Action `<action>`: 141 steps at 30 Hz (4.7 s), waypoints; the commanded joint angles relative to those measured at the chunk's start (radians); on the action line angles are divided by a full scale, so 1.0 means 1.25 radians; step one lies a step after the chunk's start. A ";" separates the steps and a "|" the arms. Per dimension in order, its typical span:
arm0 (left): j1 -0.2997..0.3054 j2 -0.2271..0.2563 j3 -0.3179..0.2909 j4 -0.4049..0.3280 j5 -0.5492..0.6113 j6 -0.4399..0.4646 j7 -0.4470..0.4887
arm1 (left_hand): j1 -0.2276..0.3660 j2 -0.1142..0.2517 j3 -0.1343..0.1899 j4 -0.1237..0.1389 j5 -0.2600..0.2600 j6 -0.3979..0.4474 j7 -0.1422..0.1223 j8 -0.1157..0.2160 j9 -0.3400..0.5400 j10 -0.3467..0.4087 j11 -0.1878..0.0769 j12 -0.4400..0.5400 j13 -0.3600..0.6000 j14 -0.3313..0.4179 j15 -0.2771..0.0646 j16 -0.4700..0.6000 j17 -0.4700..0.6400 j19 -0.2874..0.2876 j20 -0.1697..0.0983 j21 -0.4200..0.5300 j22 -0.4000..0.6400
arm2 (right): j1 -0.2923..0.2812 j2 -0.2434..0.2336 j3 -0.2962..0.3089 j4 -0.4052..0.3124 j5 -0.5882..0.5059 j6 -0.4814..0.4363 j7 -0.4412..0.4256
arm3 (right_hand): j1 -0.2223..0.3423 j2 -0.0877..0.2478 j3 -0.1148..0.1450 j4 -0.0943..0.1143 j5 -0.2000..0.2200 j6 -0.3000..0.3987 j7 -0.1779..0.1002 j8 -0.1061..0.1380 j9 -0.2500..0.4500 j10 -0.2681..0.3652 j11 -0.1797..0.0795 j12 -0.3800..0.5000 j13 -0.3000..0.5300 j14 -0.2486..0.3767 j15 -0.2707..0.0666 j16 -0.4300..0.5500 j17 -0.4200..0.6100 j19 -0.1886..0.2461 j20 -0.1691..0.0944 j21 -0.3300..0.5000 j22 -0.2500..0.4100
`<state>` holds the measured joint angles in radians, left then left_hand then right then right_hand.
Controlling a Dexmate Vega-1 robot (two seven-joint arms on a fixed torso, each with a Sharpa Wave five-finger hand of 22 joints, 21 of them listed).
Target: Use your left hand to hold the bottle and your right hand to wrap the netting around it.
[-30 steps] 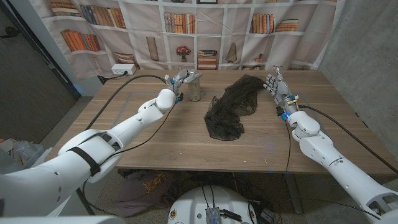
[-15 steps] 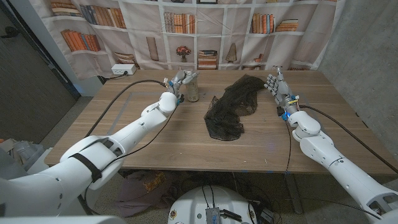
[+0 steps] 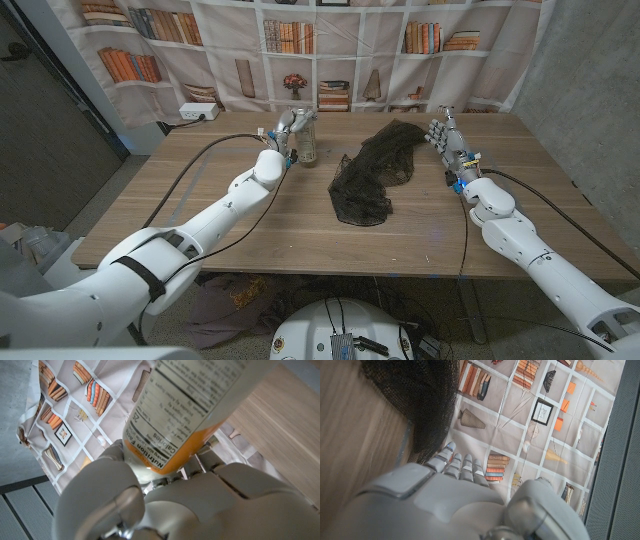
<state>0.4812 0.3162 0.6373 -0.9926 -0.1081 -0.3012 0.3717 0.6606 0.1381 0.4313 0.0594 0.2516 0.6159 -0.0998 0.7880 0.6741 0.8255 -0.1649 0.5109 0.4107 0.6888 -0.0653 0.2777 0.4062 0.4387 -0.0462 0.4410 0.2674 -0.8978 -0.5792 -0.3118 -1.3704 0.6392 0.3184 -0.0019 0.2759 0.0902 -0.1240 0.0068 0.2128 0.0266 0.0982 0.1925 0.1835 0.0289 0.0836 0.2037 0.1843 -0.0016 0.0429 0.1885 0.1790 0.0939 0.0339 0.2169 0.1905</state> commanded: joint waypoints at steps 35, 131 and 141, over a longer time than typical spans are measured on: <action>0.132 -0.112 -0.184 -0.054 -0.367 -0.166 -0.137 | -0.047 0.048 0.117 0.087 0.004 -0.026 0.016 0.069 0.088 0.012 -0.006 0.011 0.001 0.001 -0.114 -0.012 0.029 0.004 -0.024 0.030 -0.002 | 0.008 0.010 -0.011 0.007 0.008 -0.007 0.011 | 0.007 0.003 0.001 -0.007 -0.002 0.000 -0.005 0.002 0.004 0.002 -0.003 0.003 0.001 0.003 0.002 -0.001 0.003 -0.001 -0.001 -0.006 0.001; 0.212 -0.253 -0.406 -0.049 -0.812 -0.311 -0.584 | -0.053 0.045 0.135 0.086 -0.007 -0.026 0.024 0.086 0.052 -0.006 0.015 0.010 -0.024 -0.022 -0.115 -0.048 0.056 -0.034 -0.028 0.063 -0.021 | -0.167 -0.266 -0.052 -0.517 -0.382 -0.348 -0.170 | 0.227 0.039 0.095 -0.123 -0.020 -0.090 -0.019 0.009 0.012 0.094 -0.055 0.047 0.032 0.198 -0.078 0.069 0.040 0.139 0.013 0.065 0.032; 0.226 -0.257 -0.415 -0.060 -0.823 -0.313 -0.593 | -0.054 0.043 0.134 0.085 -0.008 -0.027 0.020 0.087 0.048 -0.006 0.014 0.010 -0.028 -0.023 -0.116 -0.050 0.056 -0.034 -0.030 0.066 -0.023 | -0.162 -0.293 -0.067 -0.551 -0.457 -0.370 -0.166 | 0.266 0.026 0.110 -0.133 -0.024 -0.021 -0.010 0.033 0.011 0.167 -0.027 0.075 0.028 0.240 -0.072 0.076 0.049 0.190 -0.007 0.094 0.040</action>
<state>0.7485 0.0045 0.1324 -1.0554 -1.1180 -0.6894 -0.3606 0.6557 0.1332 0.4948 0.0678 0.2436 0.5781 -0.0688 0.8881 0.7316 0.8135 -0.1462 0.5183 0.3755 0.6605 -0.0641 0.2207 0.4708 0.3977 -0.0409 0.5146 0.2367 -1.1048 -0.9088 -0.3786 -2.0091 0.1547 -0.1056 -0.2131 0.5905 0.1229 0.0075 -0.1546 0.1848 -0.0139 0.0855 0.2267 0.1933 0.2226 0.0543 0.2890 0.2200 0.2824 -0.0410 0.2777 0.2349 0.3162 0.0265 0.3256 0.2351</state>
